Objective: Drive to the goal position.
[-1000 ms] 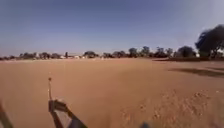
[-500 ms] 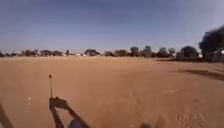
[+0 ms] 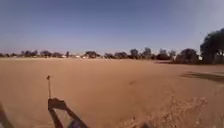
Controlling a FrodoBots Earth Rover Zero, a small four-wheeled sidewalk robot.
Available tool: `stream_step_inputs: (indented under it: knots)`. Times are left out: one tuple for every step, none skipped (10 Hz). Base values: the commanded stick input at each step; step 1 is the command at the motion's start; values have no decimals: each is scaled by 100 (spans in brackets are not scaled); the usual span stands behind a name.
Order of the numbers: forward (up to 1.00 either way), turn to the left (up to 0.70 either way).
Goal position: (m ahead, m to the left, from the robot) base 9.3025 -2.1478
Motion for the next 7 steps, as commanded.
stream_step_inputs:
  knots:
    - [100, 0]
    - [100, 0]
    - [100, 0]
    - [100, 0]
    - [100, 0]
    - [100, 0]
    - [100, 0]
